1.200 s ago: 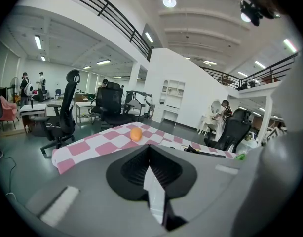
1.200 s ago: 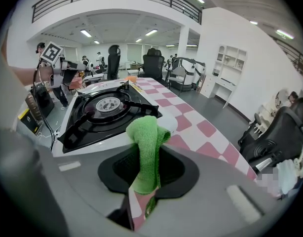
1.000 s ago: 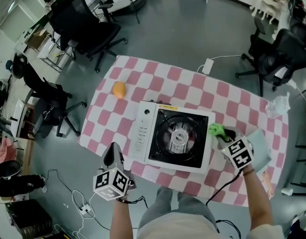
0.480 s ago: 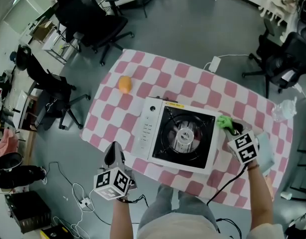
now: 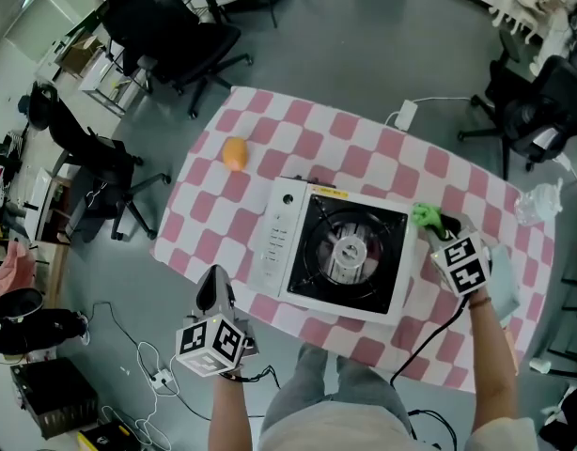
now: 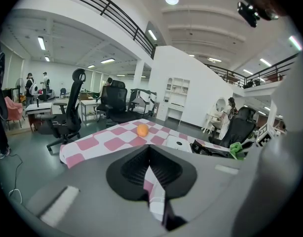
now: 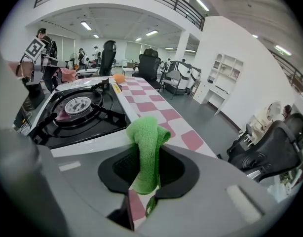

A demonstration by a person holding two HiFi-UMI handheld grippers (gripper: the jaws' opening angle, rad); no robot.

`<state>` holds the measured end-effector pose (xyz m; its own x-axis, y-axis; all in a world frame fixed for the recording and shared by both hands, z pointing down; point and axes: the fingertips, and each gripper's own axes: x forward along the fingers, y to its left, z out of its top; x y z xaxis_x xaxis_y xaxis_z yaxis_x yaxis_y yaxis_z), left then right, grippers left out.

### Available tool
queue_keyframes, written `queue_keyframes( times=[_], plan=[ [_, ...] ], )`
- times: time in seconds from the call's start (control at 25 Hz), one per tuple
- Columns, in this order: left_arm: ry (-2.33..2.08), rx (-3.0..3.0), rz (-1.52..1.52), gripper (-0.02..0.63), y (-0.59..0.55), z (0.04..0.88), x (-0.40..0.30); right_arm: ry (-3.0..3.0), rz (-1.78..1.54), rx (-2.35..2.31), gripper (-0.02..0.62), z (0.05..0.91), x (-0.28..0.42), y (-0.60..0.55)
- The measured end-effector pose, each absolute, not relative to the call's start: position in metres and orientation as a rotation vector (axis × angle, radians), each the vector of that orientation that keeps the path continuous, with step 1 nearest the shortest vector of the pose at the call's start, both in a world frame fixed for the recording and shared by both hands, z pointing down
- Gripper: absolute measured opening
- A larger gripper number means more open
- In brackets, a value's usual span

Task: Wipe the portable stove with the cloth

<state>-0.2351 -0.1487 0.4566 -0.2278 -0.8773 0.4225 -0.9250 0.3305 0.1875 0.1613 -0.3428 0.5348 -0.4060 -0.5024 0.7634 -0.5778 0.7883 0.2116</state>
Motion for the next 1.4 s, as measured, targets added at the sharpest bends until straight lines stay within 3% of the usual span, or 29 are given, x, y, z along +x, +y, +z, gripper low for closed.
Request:
queue_keyframes(
  times=[0.88,1.4],
  plan=[
    [-2.157,1.627,0.12,0.0,-0.129,0.434,-0.242,-2.092,0.185,0.903,0.078,0.529,0.164,-0.342],
    [-2.106,1.857,0.053,0.001,-0.157,0.382,-0.219,-2.164,0.191,1.179,0.078,0.454,0.188,-0.304]
  ],
)
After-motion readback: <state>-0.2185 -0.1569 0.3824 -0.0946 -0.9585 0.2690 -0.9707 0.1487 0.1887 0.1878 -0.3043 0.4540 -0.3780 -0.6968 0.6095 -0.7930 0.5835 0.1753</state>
